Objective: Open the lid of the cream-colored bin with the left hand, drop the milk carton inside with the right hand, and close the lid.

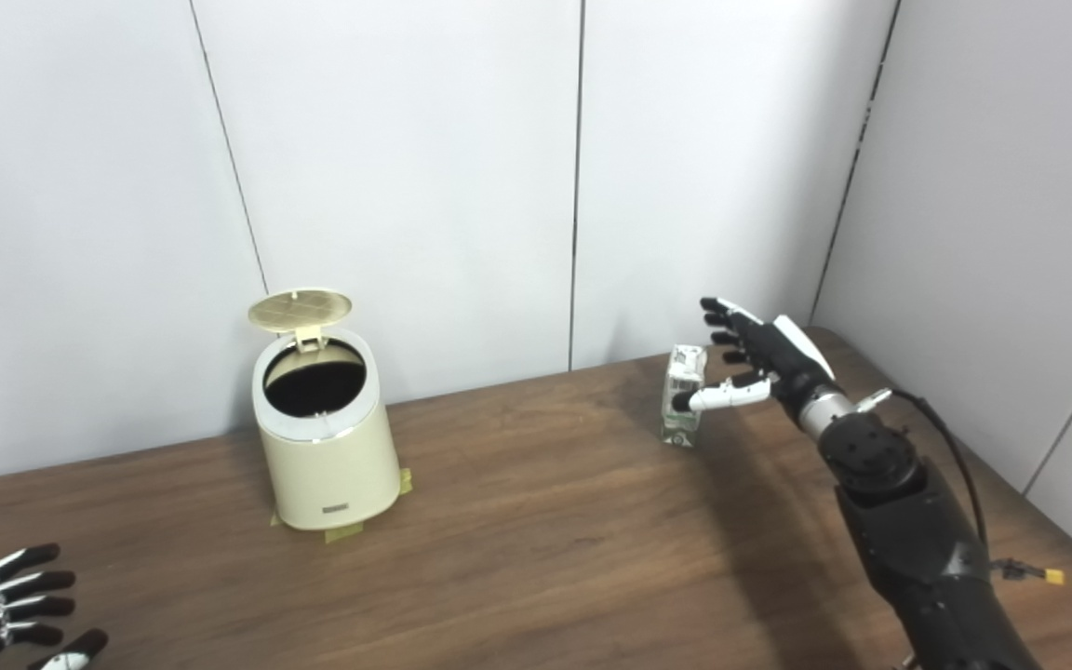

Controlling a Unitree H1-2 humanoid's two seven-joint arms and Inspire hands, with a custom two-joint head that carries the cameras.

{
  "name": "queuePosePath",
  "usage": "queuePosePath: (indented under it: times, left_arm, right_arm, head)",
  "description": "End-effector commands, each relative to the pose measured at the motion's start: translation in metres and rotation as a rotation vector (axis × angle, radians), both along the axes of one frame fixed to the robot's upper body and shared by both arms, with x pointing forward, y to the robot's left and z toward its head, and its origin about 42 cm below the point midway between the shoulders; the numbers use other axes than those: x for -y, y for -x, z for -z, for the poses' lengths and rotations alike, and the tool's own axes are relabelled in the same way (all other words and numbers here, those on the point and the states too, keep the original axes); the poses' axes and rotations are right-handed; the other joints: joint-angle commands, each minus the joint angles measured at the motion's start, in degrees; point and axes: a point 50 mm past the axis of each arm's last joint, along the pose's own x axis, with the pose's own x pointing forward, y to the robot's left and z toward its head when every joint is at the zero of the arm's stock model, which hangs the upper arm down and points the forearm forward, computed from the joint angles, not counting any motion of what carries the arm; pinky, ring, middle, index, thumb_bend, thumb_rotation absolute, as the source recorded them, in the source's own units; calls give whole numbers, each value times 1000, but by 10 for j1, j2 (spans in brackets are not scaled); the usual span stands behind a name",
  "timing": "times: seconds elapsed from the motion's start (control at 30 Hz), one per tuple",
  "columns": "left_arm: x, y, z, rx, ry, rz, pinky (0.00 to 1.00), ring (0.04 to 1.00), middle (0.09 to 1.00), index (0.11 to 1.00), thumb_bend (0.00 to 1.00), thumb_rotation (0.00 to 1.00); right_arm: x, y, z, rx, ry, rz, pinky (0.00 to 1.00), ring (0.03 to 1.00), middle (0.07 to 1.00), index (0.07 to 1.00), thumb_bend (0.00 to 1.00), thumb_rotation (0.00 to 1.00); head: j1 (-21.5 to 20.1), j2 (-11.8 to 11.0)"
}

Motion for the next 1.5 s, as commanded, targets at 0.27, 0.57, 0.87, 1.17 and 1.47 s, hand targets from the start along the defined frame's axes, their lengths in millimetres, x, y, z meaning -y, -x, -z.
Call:
queuePosePath:
  times: [0.27, 0.57, 0.87, 1.17, 1.47]
  left_arm:
    - [-2, -7, -17, 79, -17, 26, 528, 618, 682, 759, 691, 0]
    - [-1, -6, -17, 81, -25, 38, 534, 617, 679, 760, 682, 0]
    - [0, -4, -16, 70, -41, 33, 542, 615, 678, 761, 660, 19]
    - [3, -2, -17, 66, -13, 50, 569, 606, 677, 771, 636, 59]
    - [3, -2, -18, 71, -6, 65, 602, 622, 685, 787, 610, 48]
  right_arm:
    - [-14, -17, -16, 93, -58, 2, 874, 898, 919, 895, 795, 63]
    - [-19, -20, 2, 110, -42, 27, 767, 814, 847, 853, 792, 47]
    - [-23, -18, 14, 183, -47, 111, 604, 661, 711, 753, 768, 5]
    - [-25, -20, 23, 223, 4, 164, 526, 599, 652, 700, 720, 19]
    - [-32, -22, 36, 394, -17, 284, 302, 346, 433, 515, 526, 0]
  head:
    - [2, 3]
    - [5, 3]
    - [12, 3]
    - [11, 5]
    - [11, 9]
